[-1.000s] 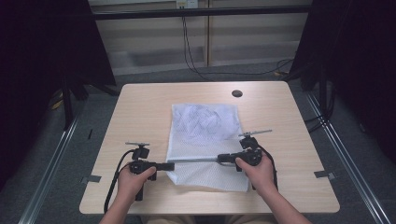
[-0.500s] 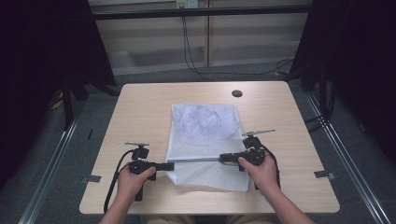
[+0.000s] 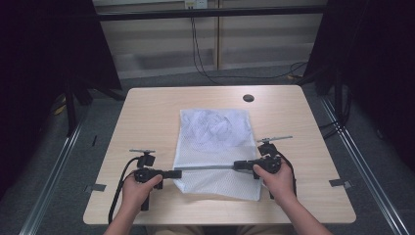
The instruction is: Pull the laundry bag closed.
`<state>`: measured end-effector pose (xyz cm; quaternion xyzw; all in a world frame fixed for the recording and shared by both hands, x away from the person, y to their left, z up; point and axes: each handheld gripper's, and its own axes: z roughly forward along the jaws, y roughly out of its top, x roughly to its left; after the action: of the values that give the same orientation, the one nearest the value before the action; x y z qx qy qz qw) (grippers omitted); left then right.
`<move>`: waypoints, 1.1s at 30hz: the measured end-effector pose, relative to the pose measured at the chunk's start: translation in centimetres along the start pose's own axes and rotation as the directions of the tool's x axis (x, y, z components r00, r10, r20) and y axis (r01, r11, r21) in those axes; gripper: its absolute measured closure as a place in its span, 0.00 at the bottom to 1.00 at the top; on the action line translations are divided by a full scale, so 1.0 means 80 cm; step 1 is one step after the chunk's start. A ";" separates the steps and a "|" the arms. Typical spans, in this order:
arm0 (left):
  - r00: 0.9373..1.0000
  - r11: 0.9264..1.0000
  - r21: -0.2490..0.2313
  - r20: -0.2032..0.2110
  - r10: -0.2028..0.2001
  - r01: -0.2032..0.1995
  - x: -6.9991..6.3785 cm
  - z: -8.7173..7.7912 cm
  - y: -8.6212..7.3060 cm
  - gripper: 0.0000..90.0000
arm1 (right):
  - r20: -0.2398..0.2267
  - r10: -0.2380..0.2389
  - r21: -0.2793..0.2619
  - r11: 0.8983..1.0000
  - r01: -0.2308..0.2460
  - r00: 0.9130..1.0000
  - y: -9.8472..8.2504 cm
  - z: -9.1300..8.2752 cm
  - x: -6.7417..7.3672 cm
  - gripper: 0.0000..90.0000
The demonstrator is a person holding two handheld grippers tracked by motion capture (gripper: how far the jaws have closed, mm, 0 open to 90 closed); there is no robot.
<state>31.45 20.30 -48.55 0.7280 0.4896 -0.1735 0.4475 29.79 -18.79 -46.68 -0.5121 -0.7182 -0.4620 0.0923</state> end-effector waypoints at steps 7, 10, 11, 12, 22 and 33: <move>1.000 1.000 0.001 0.000 -0.001 0.001 -0.001 0.000 -0.001 0.98 | -0.002 -0.006 0.001 1.000 0.006 1.000 -0.001 -0.002 0.000 0.96; 1.000 1.000 -0.002 0.000 -0.003 0.003 -0.002 0.000 -0.001 0.98 | -0.002 -0.009 0.003 1.000 0.009 1.000 -0.001 -0.002 -0.001 0.96; 1.000 1.000 -0.004 0.003 -0.009 0.009 -0.002 0.000 -0.001 0.98 | -0.002 -0.008 0.003 1.000 0.008 1.000 -0.001 -0.002 -0.001 0.96; 1.000 1.000 -0.004 0.003 -0.010 0.010 -0.002 0.000 -0.001 0.98 | -0.002 -0.009 0.004 1.000 0.009 1.000 -0.001 -0.002 -0.001 0.96; 1.000 1.000 0.011 -0.004 0.009 -0.009 -0.002 0.000 -0.002 0.98 | -0.012 -0.011 0.003 1.000 0.011 1.000 -0.002 -0.003 -0.004 0.96; 1.000 1.000 0.010 -0.014 0.015 -0.015 -0.002 -0.001 -0.002 0.98 | -0.005 -0.003 -0.002 1.000 0.003 1.000 -0.004 -0.009 -0.008 0.96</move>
<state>31.21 20.34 -48.50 0.7351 0.4863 -0.1676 0.4416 29.61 -19.79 -46.84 -0.5100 -0.7181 -0.4643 0.0929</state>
